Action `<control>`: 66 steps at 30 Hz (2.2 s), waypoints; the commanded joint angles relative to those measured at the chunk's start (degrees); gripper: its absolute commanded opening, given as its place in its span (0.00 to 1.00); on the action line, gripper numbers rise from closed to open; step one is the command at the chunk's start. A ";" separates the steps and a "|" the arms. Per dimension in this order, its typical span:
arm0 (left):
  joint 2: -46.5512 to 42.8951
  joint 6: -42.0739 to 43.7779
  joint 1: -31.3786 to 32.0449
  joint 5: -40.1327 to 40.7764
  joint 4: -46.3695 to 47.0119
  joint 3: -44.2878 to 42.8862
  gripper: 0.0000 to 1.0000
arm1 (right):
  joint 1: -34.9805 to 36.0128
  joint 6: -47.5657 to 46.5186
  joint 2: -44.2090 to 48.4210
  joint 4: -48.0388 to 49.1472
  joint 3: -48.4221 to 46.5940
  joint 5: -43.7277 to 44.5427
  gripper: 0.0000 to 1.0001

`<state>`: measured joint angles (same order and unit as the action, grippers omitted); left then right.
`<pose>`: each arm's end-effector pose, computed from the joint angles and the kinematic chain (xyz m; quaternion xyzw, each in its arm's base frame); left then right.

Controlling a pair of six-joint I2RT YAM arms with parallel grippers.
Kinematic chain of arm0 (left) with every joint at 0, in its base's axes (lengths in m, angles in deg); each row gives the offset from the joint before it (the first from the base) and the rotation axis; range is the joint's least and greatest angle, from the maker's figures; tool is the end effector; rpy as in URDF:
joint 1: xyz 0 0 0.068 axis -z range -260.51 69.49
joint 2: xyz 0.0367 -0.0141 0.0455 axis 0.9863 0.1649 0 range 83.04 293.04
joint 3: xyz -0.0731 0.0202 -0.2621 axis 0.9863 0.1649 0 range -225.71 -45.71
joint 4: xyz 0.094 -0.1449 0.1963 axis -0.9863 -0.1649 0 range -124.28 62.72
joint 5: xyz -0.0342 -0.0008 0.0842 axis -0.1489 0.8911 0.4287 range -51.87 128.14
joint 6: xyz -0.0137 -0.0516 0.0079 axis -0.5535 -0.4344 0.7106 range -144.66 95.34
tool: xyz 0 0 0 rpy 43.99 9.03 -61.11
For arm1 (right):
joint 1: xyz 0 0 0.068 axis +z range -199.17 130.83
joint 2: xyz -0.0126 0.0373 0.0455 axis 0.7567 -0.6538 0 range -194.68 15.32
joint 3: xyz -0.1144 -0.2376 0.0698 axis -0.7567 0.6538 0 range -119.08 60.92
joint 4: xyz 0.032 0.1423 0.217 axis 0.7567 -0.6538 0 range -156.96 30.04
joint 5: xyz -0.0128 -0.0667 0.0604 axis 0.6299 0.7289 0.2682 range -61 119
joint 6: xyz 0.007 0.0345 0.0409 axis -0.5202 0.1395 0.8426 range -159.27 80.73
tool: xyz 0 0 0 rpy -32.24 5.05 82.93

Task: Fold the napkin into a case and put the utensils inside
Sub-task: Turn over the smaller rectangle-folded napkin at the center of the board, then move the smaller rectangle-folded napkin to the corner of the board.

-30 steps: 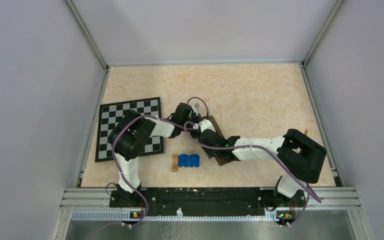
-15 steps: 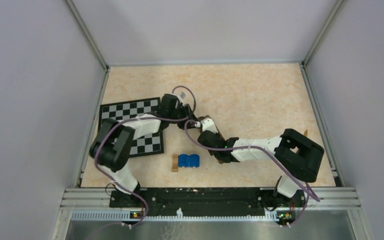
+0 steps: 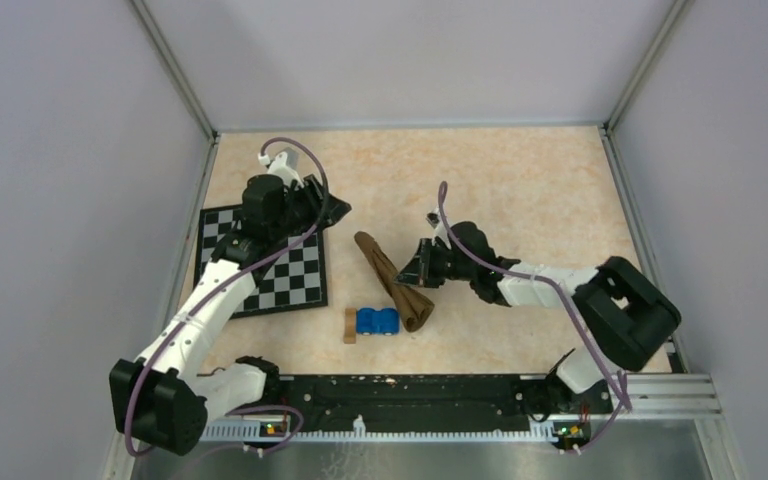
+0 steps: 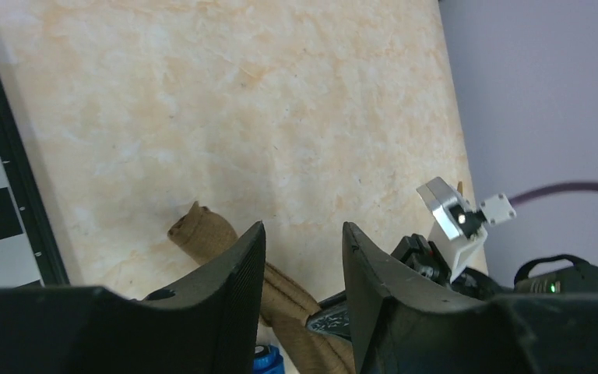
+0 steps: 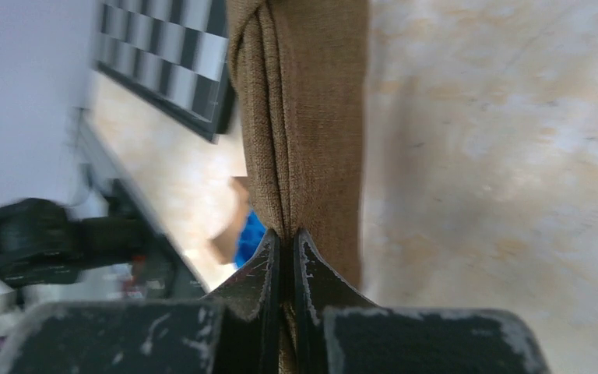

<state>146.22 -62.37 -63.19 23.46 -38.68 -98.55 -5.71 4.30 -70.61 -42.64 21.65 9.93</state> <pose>0.2391 -0.0840 0.3240 -0.0749 0.8207 -0.3509 0.4447 0.2147 0.2196 0.1870 -0.0829 0.8513 0.4466 0.2627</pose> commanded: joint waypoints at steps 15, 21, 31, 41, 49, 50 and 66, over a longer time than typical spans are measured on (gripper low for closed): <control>10.91 0.69 0.11 -12.92 2.87 0.29 0.45 | -21.39 21.62 -22.45 39.20 12.92 -29.72 0.00; 22.32 -2.05 4.10 -19.19 10.79 -1.94 0.44 | -24.98 -11.79 -7.75 -13.38 2.90 -13.27 0.35; 42.38 -7.07 8.67 -21.74 23.39 -10.32 0.33 | -11.17 -15.57 8.22 -31.52 -1.78 -5.26 0.33; 56.47 0.26 8.61 -15.31 17.79 -19.70 0.29 | -9.02 -15.26 4.20 -31.41 4.39 14.62 0.11; 46.47 6.35 9.48 -16.61 8.39 -24.06 0.41 | -8.15 -16.46 12.04 -38.88 -3.05 9.24 0.18; 44.02 5.99 9.64 -17.02 8.20 -23.46 0.42 | -8.14 -15.84 12.15 -38.12 -2.87 7.31 0.19; 50.23 0.25 7.48 -12.75 19.06 -10.29 0.40 | -8.20 -12.99 3.45 -20.98 9.03 7.99 0.26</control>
<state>193.58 -62.55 -54.18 8.38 -22.92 -106.96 -14.30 -8.60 -63.37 -67.99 28.30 14.30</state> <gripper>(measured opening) 0.405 0.251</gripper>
